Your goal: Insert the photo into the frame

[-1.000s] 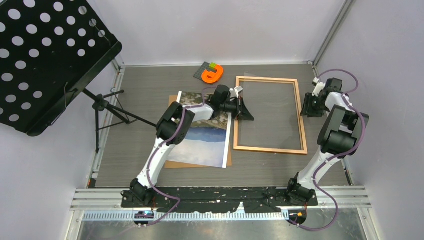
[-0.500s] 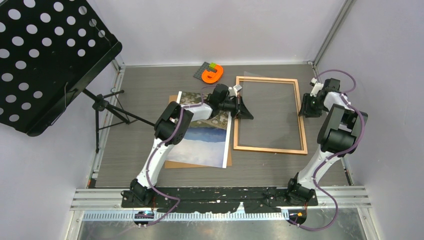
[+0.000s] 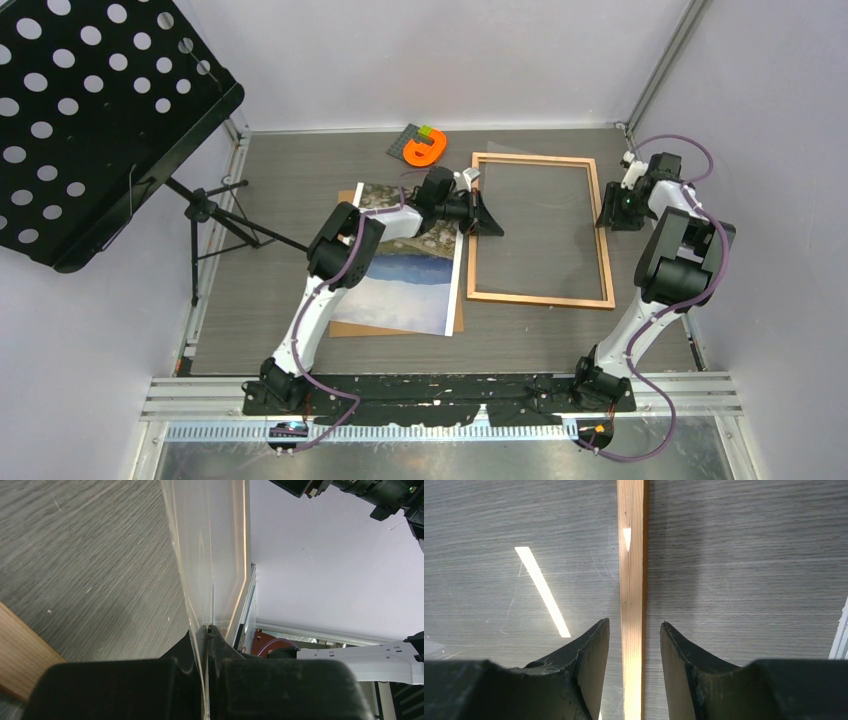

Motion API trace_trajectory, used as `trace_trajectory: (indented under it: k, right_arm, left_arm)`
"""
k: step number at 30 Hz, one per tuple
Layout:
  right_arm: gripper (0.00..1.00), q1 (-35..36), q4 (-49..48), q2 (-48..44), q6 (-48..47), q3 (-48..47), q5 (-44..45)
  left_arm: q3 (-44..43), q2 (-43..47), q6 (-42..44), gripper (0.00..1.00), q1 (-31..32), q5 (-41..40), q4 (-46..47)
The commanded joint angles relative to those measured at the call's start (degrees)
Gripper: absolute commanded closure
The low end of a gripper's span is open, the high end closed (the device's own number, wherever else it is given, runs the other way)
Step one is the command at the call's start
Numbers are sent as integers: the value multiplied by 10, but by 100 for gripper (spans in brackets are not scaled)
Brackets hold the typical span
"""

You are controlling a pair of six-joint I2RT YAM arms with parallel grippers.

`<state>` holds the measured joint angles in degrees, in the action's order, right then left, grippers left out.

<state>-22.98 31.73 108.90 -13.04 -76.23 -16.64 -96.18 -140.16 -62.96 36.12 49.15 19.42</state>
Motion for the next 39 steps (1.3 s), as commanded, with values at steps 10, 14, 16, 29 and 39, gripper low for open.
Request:
trace_trajectory:
  k: [10,14,16,29,39]
  right_arm:
    - [51,3,2,0,10,-35,-13]
    - [51,3,1,1,9,-34,-14]
    - [52,3,0,1,10,-32,-14]
    - [52,3,-1,6,8,-21,-6]
    - [52,3,-2,7,3,-7,3]
  left_arm:
    - [33,52,-8,100,-13,-23,52]
    - [34,47,-23,100,-12,-24,70]
    - [29,43,-24,100,-12,-24,68]
    - [14,17,-135,100,-10,-1,128]
    - [19,-7,-248,100,-2,6,197]
